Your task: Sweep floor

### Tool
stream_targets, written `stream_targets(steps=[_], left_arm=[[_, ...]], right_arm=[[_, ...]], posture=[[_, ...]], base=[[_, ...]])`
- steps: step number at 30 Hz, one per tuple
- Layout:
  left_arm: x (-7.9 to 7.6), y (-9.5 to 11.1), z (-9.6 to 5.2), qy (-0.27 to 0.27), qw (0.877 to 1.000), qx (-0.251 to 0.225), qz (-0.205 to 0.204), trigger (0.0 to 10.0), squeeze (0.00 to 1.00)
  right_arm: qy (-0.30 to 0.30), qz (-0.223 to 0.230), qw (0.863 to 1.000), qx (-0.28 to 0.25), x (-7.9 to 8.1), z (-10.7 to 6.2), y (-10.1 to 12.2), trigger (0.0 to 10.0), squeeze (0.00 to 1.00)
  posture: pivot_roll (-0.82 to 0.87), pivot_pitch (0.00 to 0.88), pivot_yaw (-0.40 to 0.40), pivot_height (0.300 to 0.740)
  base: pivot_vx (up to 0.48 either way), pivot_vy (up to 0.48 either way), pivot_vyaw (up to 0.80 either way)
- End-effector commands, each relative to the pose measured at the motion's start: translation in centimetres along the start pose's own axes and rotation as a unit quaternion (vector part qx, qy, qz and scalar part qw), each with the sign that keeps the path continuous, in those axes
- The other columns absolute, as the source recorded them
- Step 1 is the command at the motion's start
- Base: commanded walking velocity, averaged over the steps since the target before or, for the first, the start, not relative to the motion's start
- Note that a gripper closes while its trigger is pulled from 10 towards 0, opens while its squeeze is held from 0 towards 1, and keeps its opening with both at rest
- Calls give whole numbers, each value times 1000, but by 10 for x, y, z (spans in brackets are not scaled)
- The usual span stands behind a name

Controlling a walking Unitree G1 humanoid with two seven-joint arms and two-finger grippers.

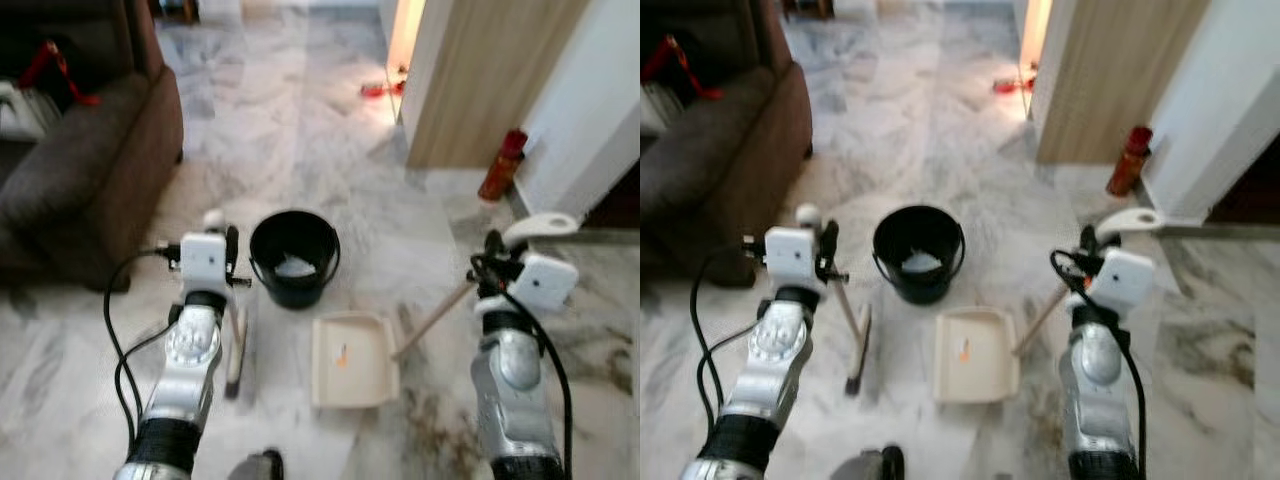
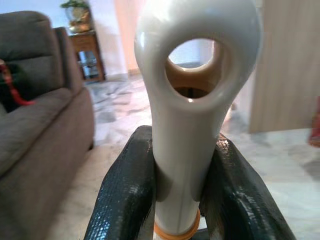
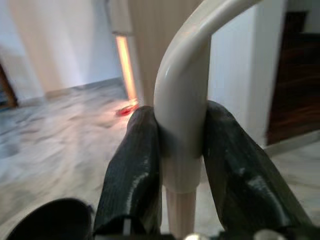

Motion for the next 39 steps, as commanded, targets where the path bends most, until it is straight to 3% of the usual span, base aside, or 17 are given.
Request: stream_targets(steps=[1,12,28,39], left_arm=[[1,12,4,-1,1000,-27,5,10000,0],[-3,11,3,-10,1000,-26,2,10000,0],[-7,11,5,-21,999,-25,2,10000,0],[-8,12,7,-22,999,-26,10,10000,0]], right_arm=[[7,-1,1000,-27,3,3,11,10000,0],[5,0,1000,-24,1,4,11,10000,0],[2,-2,1000,-18,2,6,10,10000,0],[-1,-7,1000,-16,0,8,10,10000,0]], posture=[[57,118,-61,740],[55,98,-58,740],[56,92,-54,740],[56,111,-57,740]], base=[[0,0,0],[0,0,-41],[0,0,-800],[0,-424,-800]])
Point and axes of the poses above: a point about 5 cm out from each wrist's last joint towards the gripper, its own z axis pointing out of the wrist towards the gripper, its own y axis along the axis of the wrist's last joint, x = y × z, the point moved 1 cm from there along z, pointing out of the wrist towards the gripper, and after that the axes turned 3 degrees about -z, right-handed, at the moved point
